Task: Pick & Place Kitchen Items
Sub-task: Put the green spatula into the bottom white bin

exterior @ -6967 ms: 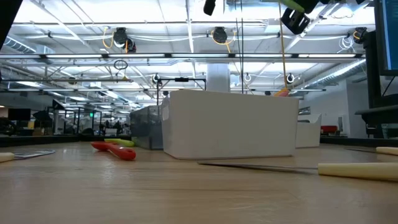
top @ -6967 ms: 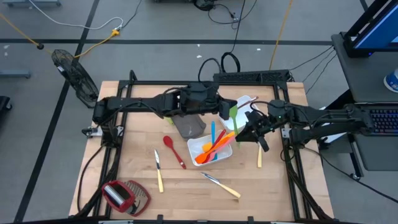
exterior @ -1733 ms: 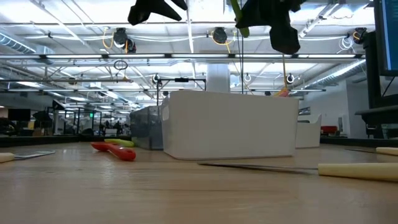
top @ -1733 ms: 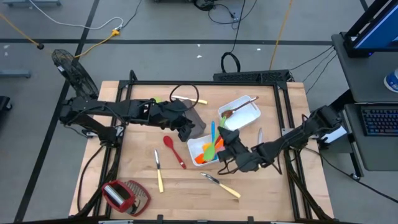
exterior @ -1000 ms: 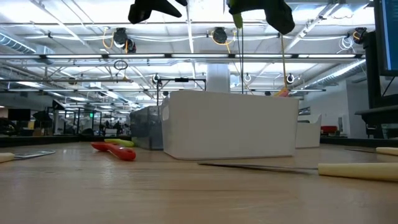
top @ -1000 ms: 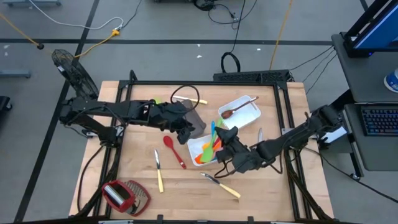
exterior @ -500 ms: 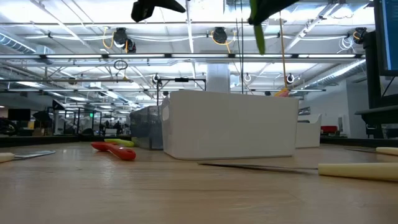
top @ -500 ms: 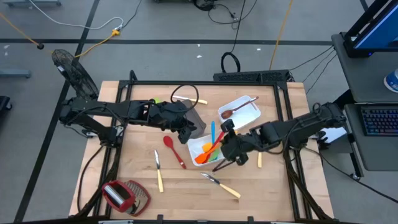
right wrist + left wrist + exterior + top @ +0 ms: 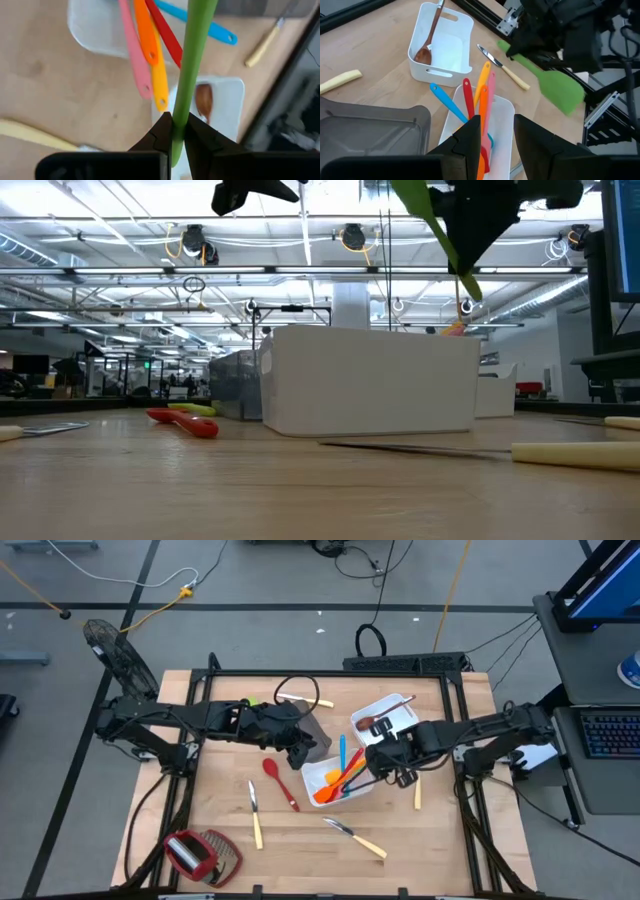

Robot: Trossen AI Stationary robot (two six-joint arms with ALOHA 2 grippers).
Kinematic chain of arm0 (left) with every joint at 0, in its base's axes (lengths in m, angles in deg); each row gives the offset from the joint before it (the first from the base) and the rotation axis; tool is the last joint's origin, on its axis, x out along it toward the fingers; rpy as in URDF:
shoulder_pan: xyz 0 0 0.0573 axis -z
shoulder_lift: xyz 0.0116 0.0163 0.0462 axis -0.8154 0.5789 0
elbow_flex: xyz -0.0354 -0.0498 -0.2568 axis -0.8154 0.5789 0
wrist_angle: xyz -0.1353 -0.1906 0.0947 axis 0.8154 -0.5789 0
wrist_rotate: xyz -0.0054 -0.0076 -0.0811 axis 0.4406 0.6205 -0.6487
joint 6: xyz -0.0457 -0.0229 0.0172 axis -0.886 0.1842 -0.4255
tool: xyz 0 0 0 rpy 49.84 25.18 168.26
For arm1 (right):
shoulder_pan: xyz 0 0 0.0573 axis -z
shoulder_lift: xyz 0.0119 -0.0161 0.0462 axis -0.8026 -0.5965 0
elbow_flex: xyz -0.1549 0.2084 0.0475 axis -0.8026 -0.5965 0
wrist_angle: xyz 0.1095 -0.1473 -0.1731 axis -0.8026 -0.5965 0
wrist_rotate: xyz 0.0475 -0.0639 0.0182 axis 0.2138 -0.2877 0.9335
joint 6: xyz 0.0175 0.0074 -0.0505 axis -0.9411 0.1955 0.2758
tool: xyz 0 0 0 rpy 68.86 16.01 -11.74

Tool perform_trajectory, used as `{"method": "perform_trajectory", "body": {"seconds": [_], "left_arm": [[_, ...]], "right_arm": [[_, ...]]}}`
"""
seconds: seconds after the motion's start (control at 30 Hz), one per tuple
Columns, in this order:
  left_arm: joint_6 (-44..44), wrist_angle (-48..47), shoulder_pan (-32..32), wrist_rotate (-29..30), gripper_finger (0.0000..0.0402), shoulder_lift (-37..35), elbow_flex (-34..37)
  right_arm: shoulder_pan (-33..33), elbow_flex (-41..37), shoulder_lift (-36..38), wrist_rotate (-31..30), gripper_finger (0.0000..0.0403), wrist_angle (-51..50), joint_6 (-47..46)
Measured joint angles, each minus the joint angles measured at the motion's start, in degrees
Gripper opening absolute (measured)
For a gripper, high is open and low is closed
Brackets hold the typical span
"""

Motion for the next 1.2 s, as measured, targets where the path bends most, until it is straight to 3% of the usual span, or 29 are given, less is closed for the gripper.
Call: {"method": "perform_trajectory", "body": {"seconds": [0.13,0.4,0.9,0.97,1.1,1.2], "left_arm": [[0.0,0.1,0.0,0.0,0.0120,0.0,0.0],[0.9,1.2,0.0,0.0,0.0120,0.0,0.0],[4.1,2.4,0.1,-1.6,0.0120,0.0,0.0],[4.1,2.4,0.1,-1.6,0.0120,0.0,0.0],[4.3,2.4,0.1,-1.6,0.0120,0.0,0.0],[4.4,2.4,0.1,-1.6,0.0120,0.0,0.0]], "right_arm": [[0.0,0.0,-2.7,-5.0,0.0021,-4.6,0.0],[0.4,7.7,-16.0,-6.4,0.0021,-20.9,-2.9],[-0.1,15.6,-26.1,-5.3,0.0026,-21.2,-1.0],[-0.6,15.5,-26.9,-7.6,0.0030,-21.1,-1.0],[-2.4,15.6,-27.9,-17.7,0.0047,-21.1,-0.9],[-3.1,15.5,-27.8,-20.8,0.0062,-20.4,0.1]]}}
